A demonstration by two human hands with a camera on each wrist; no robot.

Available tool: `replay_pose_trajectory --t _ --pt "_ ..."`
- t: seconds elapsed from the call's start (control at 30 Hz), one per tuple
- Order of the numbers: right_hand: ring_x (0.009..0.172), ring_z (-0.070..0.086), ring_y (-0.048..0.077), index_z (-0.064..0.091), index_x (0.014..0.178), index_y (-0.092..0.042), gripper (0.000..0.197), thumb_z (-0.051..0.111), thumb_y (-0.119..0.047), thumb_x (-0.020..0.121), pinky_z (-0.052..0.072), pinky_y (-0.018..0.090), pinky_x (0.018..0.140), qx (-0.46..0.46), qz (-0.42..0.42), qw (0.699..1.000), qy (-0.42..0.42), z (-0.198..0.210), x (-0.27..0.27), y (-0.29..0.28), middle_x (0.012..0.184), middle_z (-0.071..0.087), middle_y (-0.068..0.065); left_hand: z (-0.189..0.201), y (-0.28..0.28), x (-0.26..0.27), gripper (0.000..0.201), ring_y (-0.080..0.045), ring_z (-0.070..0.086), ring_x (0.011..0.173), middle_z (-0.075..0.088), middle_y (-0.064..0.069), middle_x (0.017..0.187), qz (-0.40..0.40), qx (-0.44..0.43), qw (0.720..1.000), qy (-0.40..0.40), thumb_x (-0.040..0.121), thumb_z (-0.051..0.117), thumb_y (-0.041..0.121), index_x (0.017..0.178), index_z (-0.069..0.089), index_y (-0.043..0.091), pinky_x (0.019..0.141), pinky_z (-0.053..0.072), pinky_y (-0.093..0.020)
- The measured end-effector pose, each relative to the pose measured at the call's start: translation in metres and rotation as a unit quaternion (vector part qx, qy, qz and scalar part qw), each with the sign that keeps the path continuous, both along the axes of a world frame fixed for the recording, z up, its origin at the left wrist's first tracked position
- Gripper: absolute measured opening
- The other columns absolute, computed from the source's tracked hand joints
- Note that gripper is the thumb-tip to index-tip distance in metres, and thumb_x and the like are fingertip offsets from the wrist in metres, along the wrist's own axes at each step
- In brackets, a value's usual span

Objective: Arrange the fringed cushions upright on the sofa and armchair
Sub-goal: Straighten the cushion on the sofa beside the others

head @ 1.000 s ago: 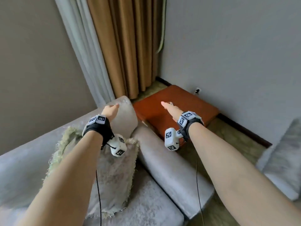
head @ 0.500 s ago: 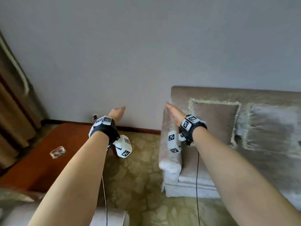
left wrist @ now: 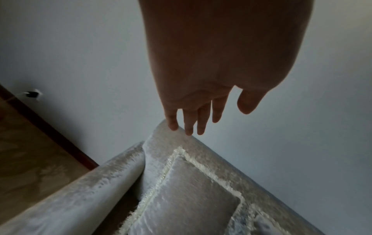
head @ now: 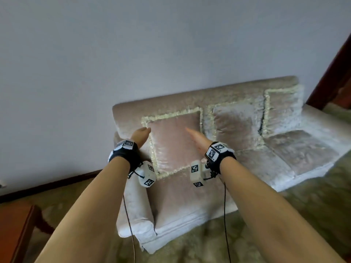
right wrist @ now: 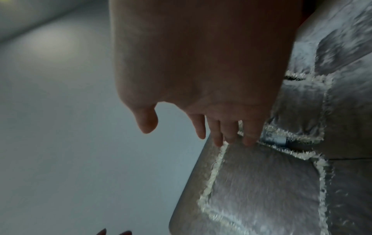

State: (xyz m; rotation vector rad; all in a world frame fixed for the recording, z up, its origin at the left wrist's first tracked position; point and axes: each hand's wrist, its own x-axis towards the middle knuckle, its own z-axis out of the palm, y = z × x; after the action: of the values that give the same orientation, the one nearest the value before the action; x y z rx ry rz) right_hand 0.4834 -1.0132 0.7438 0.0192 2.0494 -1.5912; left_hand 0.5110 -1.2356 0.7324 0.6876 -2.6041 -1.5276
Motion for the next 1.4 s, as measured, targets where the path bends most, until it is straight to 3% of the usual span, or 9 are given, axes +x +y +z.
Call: replay_pose_trajectory --t 0.17,0.47,0.83,1.0,1.1,1.2,1.3,1.33,1.4 --pt "0.129 0.041 0.021 0.035 0.147 -0.012 0.065 0.049 -0.050 0.096 0.032 0.032 0.094 0.004 -0.092 0.995 0.035 -0.020 -0.097 0.032 0.144 0.041 0.002 -0.029 0.001 -0.103 0.049 -0.029 0.040 0.132 0.043 -0.014 0.144 -0.051 -0.009 0.998 -0.021 0.097 0.046 0.030 0.138 0.043 0.004 0.112 0.030 -0.039" --pt "0.134 0.037 0.030 0.030 0.147 -0.021 0.070 0.054 -0.054 0.090 0.034 0.049 0.108 0.022 -0.123 0.992 0.001 -0.086 -0.252 0.071 0.151 0.034 0.006 -0.082 0.007 -0.253 0.049 -0.026 0.046 0.127 0.046 -0.012 0.141 -0.066 -0.009 0.997 -0.039 0.097 0.046 0.030 0.140 0.040 0.009 0.106 0.035 -0.038" --pt "0.134 0.038 0.024 0.040 0.143 -0.021 0.057 0.055 -0.044 0.093 0.035 0.036 0.096 0.037 -0.071 0.990 -0.118 -0.192 -0.461 0.066 0.147 0.038 0.005 -0.192 -0.022 -0.413 0.050 -0.028 0.040 0.132 0.039 -0.011 0.146 0.026 -0.058 0.990 -0.123 0.096 0.047 0.032 0.140 0.040 0.011 0.108 0.032 -0.040" --pt "0.132 0.040 0.025 0.042 0.139 -0.020 0.054 0.058 -0.041 0.092 0.037 0.035 0.092 0.046 -0.044 0.991 -0.120 -0.258 -0.516 0.049 0.149 0.036 0.004 -0.251 -0.052 -0.464 0.065 -0.027 0.049 0.124 0.050 -0.007 0.138 0.020 -0.209 0.969 -0.126 0.080 0.040 0.060 0.133 0.047 0.024 0.106 0.037 -0.044" --pt "0.126 0.045 0.026 0.046 0.127 -0.019 0.040 0.060 -0.030 0.091 0.037 0.039 0.098 0.064 -0.039 0.989 -0.130 -0.310 -0.541 0.039 0.146 0.039 0.006 -0.275 -0.061 -0.486 0.070 -0.031 0.036 0.135 0.026 -0.007 0.154 0.020 -0.246 0.962 -0.121 0.083 0.040 0.055 0.145 0.022 0.028 0.110 0.030 -0.052" --pt "0.127 0.044 0.031 0.049 0.120 -0.008 0.039 0.062 -0.013 0.084 0.035 0.043 0.101 0.101 -0.020 0.987 -0.120 -0.359 -0.565 0.030 0.139 0.043 0.014 -0.292 -0.066 -0.504 0.074 -0.031 0.019 0.143 0.004 -0.008 0.158 0.030 -0.311 0.942 -0.118 0.089 0.040 0.054 0.149 0.006 0.027 0.116 0.011 -0.054" --pt "0.097 0.049 0.024 0.046 0.092 -0.025 0.037 0.062 -0.010 0.062 0.043 0.031 0.077 0.142 -0.010 0.985 -0.097 -0.409 -0.588 0.023 0.110 0.047 0.011 -0.307 -0.077 -0.514 0.080 -0.025 0.020 0.143 0.022 -0.007 0.155 0.017 -0.394 0.908 -0.138 0.088 0.022 0.069 0.148 0.016 0.018 0.113 0.003 -0.056" --pt "0.083 0.049 0.022 0.036 0.084 -0.035 0.042 0.061 -0.010 0.060 0.042 0.028 0.067 0.141 -0.023 0.984 -0.103 -0.427 -0.597 0.021 0.097 0.047 0.008 -0.310 -0.081 -0.514 0.083 -0.024 0.026 0.141 0.030 -0.007 0.152 0.016 -0.411 0.901 -0.137 0.085 0.017 0.073 0.146 0.023 0.018 0.113 0.003 -0.056" --pt "0.065 0.042 0.013 0.029 0.075 -0.035 0.046 0.062 -0.003 0.071 0.036 0.021 0.058 0.170 -0.006 0.980 -0.106 -0.434 -0.599 0.015 0.082 0.042 0.002 -0.313 -0.091 -0.514 0.087 -0.025 0.033 0.136 0.040 -0.007 0.146 0.008 -0.422 0.897 -0.134 0.082 0.015 0.078 0.141 0.035 0.018 0.114 0.007 -0.055"
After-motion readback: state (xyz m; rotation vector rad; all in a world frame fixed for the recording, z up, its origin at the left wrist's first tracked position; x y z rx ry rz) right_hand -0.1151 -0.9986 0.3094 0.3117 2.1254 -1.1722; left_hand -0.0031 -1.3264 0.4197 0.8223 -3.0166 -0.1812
